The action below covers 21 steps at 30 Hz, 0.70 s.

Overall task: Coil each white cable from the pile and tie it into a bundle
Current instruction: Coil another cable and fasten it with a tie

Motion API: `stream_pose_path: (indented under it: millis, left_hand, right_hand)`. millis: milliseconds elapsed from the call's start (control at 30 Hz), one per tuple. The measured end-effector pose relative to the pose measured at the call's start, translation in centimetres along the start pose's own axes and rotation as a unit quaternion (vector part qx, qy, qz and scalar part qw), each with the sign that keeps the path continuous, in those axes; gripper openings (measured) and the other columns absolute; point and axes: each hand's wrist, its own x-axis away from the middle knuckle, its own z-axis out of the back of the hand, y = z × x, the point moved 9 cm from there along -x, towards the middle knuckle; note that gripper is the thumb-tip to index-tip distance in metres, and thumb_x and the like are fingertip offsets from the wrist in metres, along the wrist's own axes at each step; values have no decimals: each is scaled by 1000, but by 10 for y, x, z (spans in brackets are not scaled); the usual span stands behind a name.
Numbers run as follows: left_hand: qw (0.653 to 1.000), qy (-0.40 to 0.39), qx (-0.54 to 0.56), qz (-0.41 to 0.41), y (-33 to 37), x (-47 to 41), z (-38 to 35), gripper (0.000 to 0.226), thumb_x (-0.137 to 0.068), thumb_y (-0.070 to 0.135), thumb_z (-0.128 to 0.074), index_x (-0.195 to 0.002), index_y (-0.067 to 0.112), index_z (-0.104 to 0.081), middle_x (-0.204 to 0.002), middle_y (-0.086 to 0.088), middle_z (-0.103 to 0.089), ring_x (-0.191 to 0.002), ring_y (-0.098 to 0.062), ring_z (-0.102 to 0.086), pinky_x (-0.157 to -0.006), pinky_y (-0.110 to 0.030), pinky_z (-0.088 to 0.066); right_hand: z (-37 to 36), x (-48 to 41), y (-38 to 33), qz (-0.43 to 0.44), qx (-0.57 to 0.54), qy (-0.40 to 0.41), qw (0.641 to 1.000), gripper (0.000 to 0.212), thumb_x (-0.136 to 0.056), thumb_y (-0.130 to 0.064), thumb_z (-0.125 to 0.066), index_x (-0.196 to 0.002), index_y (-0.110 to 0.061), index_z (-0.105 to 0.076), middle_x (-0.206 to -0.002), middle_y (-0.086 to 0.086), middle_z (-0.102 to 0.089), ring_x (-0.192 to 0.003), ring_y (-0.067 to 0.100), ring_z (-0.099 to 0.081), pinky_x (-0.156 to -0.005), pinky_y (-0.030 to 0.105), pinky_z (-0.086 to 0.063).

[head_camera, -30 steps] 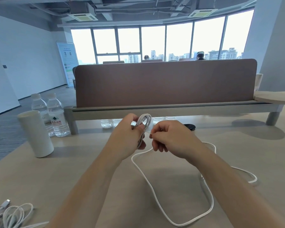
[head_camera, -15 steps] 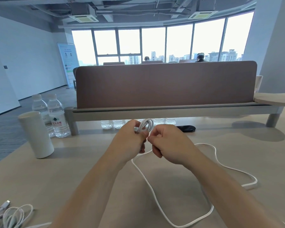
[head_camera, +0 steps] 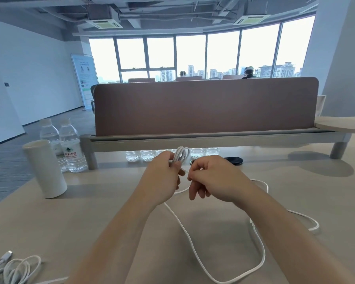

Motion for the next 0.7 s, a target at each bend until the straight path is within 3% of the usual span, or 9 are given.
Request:
stream_pose_path:
  millis: [67, 200, 300, 433, 600, 700]
  left_hand:
    - [1000, -4, -4, -4, 0, 0, -2, 12, -105, 19, -45, -100, 13, -55, -72, 4, -67, -48, -8, -55, -52, -21, -46]
    - [999, -25, 31, 4, 1, 2, -11, 11, -103, 19, -49, -99, 14, -58, -76, 0, -67, -54, -15, -56, -67, -41, -56]
    - [998, -35, 53, 10, 1, 2, -12, 9, -102, 20, -53, -102, 13, -58, -68, 3, -65, -52, -12, -56, -59, -31, -54]
    - [996, -26, 85, 27, -3, 1, -7, 9, -102, 11, -51, -105, 8, -60, -71, -5, -65, -48, -11, -53, -48, -20, -46]
    - [993, 9, 113, 34, -7, 0, 1, 15, -102, 6, -48, -106, 5, -62, -73, -10, -64, -47, -12, -53, -45, -19, -43]
    - [994, 24, 103, 34, -8, -1, 5, 15, -101, 6, -49, -107, 5, -63, -70, -10, -62, -45, -12, -52, -43, -18, -41]
  right_hand:
    - [-3, -2, 2, 0, 19, 3, 1000, 18, -93, -15, -47, -87, -10, -63, -67, -1, -75, -57, 11, -56, -64, 31, -50]
    - [3, -4, 2, 9, 45, 48, 998, 22, -92, -14, -52, -77, -9, -68, -54, -6, -66, -47, 9, -46, -48, 21, -39]
    - [7, -4, 2, 10, 24, 60, 998, 21, -90, -14, -55, -74, -9, -68, -49, -6, -56, -40, 7, -40, -41, 18, -32]
    - [1, -4, 2, 20, -13, 50, 998, 19, -90, -14, -56, -78, -7, -69, -51, -6, -53, -48, 11, -40, -49, 23, -33]
    - [-3, -3, 5, 22, -145, 52, 988, 21, -88, -4, -54, -73, -8, -68, -49, -1, -45, -48, 14, -33, -53, 28, -29]
    - [-2, -1, 2, 35, -164, 46, 985, 22, -88, -2, -53, -74, -7, -67, -49, 0, -43, -47, 13, -32, -51, 26, -28]
